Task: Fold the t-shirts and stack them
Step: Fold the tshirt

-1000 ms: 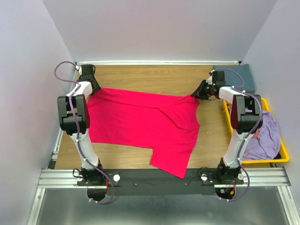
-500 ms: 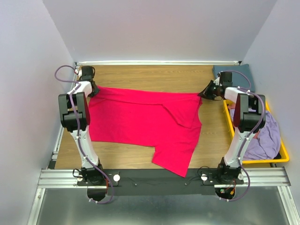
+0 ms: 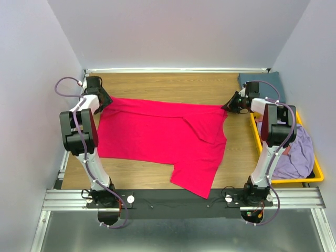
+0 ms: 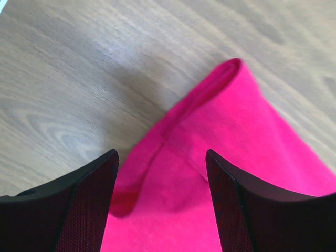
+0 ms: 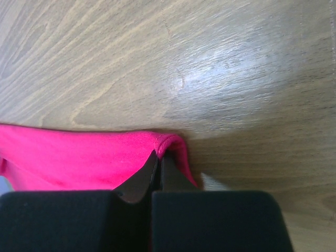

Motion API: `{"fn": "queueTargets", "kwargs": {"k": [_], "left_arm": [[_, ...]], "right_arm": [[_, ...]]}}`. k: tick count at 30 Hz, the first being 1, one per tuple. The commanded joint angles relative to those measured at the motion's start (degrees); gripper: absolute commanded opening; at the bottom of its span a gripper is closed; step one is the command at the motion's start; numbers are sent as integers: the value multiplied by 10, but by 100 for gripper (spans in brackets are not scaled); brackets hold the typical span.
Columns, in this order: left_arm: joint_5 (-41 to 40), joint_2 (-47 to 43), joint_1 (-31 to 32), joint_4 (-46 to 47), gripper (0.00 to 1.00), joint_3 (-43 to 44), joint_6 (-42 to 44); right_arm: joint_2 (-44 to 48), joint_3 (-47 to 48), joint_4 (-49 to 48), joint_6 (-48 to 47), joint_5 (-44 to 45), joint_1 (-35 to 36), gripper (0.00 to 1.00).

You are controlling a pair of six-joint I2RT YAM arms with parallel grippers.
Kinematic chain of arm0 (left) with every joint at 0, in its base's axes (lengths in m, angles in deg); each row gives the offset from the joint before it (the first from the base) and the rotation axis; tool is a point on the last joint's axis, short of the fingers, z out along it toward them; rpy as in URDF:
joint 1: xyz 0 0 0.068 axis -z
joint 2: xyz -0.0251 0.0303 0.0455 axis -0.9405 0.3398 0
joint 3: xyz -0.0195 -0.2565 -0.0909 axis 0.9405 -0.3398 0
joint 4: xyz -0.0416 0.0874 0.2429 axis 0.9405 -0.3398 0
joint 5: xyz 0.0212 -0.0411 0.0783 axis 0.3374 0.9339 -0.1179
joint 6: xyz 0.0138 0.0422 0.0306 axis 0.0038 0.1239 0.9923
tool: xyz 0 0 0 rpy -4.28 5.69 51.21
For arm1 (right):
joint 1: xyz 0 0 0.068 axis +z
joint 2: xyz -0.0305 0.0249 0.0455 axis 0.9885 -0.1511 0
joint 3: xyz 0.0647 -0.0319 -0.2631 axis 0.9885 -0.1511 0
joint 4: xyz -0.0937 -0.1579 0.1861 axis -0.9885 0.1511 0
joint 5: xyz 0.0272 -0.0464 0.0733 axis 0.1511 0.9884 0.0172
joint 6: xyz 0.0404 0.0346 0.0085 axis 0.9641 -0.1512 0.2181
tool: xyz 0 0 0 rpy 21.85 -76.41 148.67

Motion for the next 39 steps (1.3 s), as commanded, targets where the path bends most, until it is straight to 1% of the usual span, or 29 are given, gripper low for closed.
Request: {"fn": "queueTargets", "kwargs": {"k": [1,5,6,9,10,14,19,29,32,34,35,36,37,38,39], "left_arm": [[36,-53,-4,44,74,-32,-29],[46,-53,-5,59,64,-41,-39],[47,-50,-5,59,59,-40,-39],[40,-34,-4,58,50,-36,-38],[35,-28,-5,58,49,-36,-38],[35,-9,-4,59,46,-32,-39],[39,21,-4,61,46,-20,-40],[30,46,-4,62,44,3,-44],[31,49,-5,63,40,4,-45],[28,49,-5,64,35,5,-45],[26,49,-4,63,27,9,-43],[24,49,-5,61,23,11,-42],[22,49,-4,59,16,12,-42],[17,46,-5,57,13,13,-42],[16,44,-4,56,6,15,-42]], "right_arm": [[-8,9,-13,-15,0,-6,2],[-11,11,-13,-16,9,-6,2],[-13,12,-13,-17,10,-6,2],[-17,17,-12,-15,10,-6,2],[-17,18,-12,-15,10,-6,2],[-18,19,-13,-15,9,-6,2],[-21,18,-12,-15,7,-6,2],[-27,18,-12,-16,4,-6,2],[-27,18,-12,-15,4,-6,2],[-29,19,-13,-15,3,-6,2],[-29,19,-12,-15,4,-6,2],[-29,19,-12,-16,5,-7,2],[-29,19,-12,-16,5,-6,2],[-30,19,-12,-16,7,-6,2],[-30,19,-13,-15,8,-6,2]]}}
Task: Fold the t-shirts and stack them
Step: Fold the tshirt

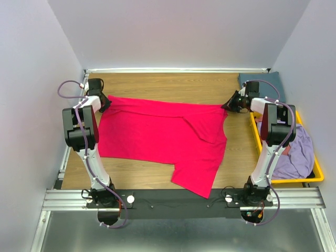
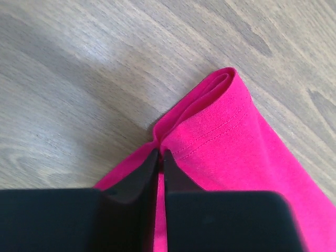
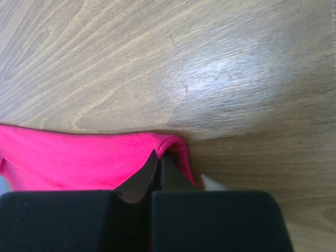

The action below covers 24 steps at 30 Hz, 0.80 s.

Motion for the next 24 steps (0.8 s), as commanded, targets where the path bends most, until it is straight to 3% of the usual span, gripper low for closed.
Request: {"fn": "queueTargets", "kwargs": {"k": [1,10,16,21,23,24], "left_arm": [[-20,6,-3,-6,6,21,-2],[-67,-43,-3,-28,6,21,-29],[-66,-25,-5,-56,6,9,-70],[-56,-44,-21,-43,13,-26,-106],[-46,-58,-25,-34,20,-33,-108],[-45,-62,-28,-29,31,-34,-105]], "right_arm": [[-22,11,-4,-11,9,-6,2],[-16,8,-4,6,47,-7,1],[-10,4,-5,12,65,-7,1],[-15,8,-4,4,58,-7,1],[-16,11,-4,-1,50,-7,1],[-17,12,-4,-5,47,-6,1]]}}
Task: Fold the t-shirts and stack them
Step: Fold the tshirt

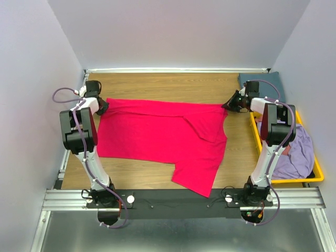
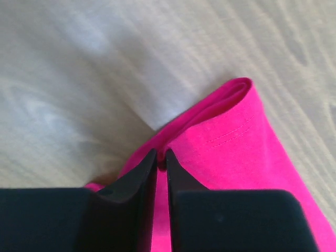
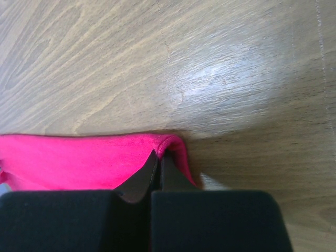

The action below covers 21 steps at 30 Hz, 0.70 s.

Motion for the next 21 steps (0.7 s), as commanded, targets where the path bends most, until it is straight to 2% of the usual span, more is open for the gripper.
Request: {"fn": "queueTargets", "kwargs": {"k": [1,2,3,5,7,10,11,15,17,21], "left_arm": [[-6,-45,-20,10,36,-13,-20],[-2,-48,-19,12,42,-11,-17],[10,-55,-18,13,53,-7,-15],[18,-65,-18,19,62,1,-10],[19,-73,-9,19,66,7,-3],[31,-81,6,26,67,22,14],[35,-79,10,33,65,29,21],[67,-43,25,34,49,52,34],[78,-16,34,34,33,61,39],[88,21,38,32,22,71,32]], "right_arm": [[-17,13,1,-22,30,-7,1],[-19,14,1,-23,24,-7,1],[-21,14,2,-23,23,-7,1],[-22,16,2,-25,18,-7,1],[-22,17,2,-27,17,-7,1],[-23,22,2,-30,18,-7,1],[-24,23,2,-30,17,-7,1],[-29,30,1,-27,18,-7,1],[-31,34,2,-26,20,-7,1],[-33,39,2,-30,28,-7,1]]}}
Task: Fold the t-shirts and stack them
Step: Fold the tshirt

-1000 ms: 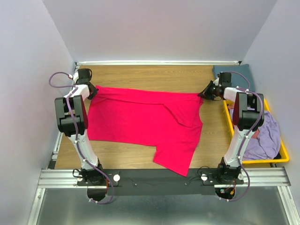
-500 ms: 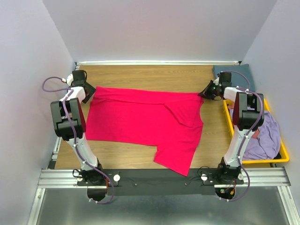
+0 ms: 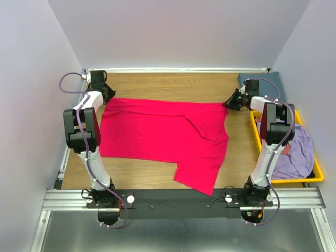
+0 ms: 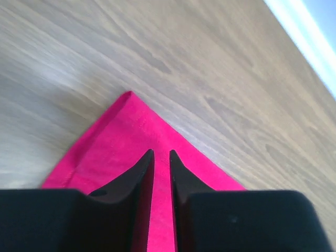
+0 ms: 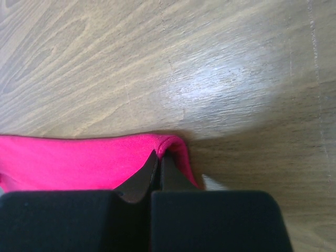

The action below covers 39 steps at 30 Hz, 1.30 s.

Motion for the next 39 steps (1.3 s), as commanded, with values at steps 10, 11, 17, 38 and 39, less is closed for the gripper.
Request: {"fn": "queueTargets", "kwargs": {"k": [10,11,17,38,39], "left_arm": [[29,132,2,-39,14,86,-4],[27,147,2,-44,12,96,-4],[25,182,1,-59,12,147,-11],[37,40,16,20,86,147,66],[9,18,22,10,93,111,69]], "right_arm": [[-63,66,10,-26,65,-7,1],[-69,75,13,-28,70,-7,1],[-121,155,39,-36,96,-19,1],[-25,243,137,-98,117,-1,69],[-9,211,152,-98,137,4,69]]}}
